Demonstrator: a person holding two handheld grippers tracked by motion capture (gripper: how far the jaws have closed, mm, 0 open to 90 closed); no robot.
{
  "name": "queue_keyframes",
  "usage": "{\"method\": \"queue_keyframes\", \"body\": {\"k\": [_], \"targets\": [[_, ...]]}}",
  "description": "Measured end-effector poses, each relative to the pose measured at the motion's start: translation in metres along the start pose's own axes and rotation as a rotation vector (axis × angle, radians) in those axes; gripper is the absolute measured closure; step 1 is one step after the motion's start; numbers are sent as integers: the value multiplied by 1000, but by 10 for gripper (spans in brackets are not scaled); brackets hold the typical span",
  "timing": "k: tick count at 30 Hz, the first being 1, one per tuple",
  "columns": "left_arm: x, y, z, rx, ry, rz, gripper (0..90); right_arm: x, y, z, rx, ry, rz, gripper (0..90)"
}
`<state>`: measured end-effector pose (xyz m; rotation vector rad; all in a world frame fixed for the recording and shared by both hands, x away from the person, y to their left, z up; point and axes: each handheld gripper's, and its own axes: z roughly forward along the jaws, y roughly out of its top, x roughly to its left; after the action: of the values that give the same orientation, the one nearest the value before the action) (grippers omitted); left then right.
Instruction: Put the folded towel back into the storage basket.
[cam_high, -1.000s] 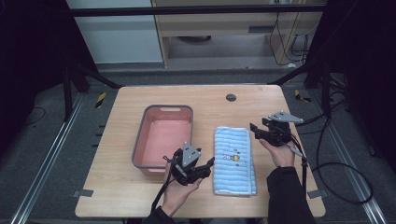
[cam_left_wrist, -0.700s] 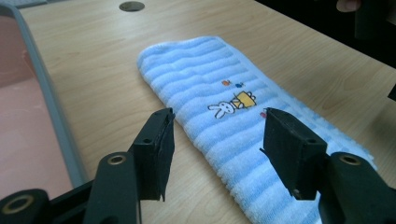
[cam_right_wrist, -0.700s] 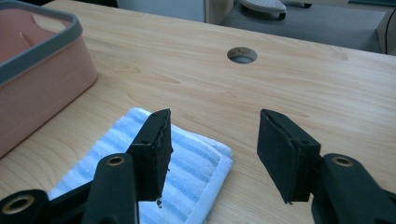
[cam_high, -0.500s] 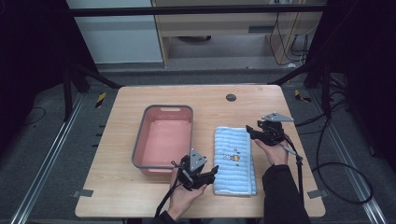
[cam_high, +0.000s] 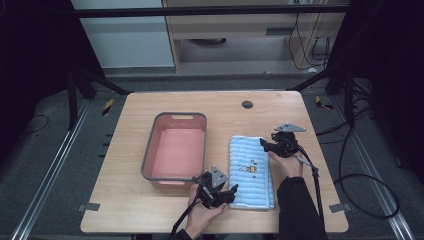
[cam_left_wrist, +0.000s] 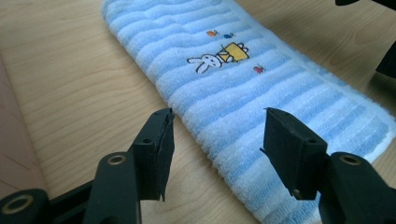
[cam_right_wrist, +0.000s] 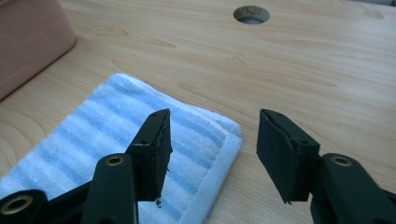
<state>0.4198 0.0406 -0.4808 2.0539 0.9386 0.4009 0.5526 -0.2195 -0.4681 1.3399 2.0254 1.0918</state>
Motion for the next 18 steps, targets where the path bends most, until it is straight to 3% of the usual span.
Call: {"method": "queue_keyframes", "body": {"k": [18], "targets": [[-3, -13, 17, 45, -25, -29, 507, 3, -14, 21, 92, 5, 1, 487]]}}
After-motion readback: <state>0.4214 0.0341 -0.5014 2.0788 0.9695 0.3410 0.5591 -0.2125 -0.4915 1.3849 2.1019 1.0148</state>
